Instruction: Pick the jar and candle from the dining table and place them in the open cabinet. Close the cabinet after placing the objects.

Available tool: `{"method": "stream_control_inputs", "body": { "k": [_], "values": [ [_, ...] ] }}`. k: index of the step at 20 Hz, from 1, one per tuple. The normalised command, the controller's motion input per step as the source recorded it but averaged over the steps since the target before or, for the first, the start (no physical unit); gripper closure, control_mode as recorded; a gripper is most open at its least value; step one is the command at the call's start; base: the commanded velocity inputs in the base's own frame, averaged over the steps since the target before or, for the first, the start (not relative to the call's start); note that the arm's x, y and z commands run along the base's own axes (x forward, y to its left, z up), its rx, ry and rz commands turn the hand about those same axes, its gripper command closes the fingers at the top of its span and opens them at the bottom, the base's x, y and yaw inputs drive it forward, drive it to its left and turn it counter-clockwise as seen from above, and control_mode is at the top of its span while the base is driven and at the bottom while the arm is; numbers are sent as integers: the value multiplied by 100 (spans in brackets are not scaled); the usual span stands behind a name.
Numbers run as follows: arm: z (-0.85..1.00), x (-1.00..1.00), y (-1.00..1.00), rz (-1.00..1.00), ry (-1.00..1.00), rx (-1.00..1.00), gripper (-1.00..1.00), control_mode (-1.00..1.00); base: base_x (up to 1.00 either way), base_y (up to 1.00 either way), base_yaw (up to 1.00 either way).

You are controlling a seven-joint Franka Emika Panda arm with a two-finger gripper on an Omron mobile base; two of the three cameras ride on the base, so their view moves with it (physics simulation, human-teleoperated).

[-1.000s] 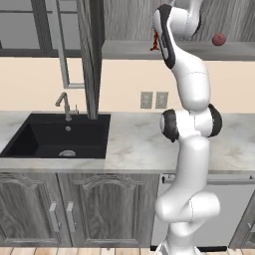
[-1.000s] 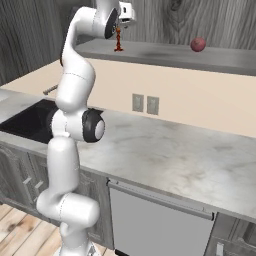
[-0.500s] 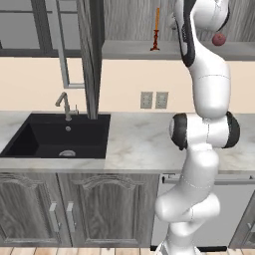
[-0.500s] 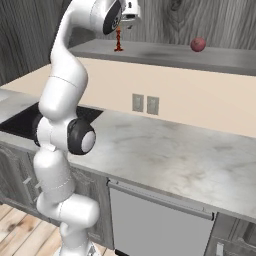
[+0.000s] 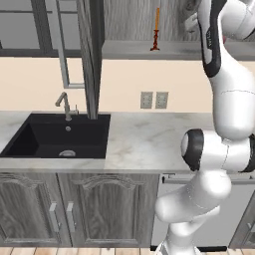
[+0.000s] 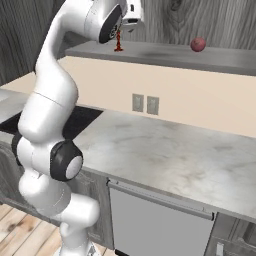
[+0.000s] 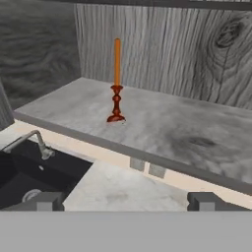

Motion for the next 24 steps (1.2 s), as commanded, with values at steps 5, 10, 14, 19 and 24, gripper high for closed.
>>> {"method": "stream_control_inputs", "body": {
  "k": [5, 10, 14, 19, 24],
  "values": [
    [-23, -90, 0, 0, -6, 0, -100, -100, 0, 0, 0],
    [-35, -85, 0, 0, 0, 0, -100, -100, 0, 0, 0],
    [-6, -87, 0, -3, 0, 0, -100, -100, 0, 0, 0],
    [-2, -74, 0, -14, 3, 0, -100, -100, 0, 0, 0],
    [-39, -60, 0, -25, 16, 0, -100, -100, 0, 0, 0]
  ]
}}
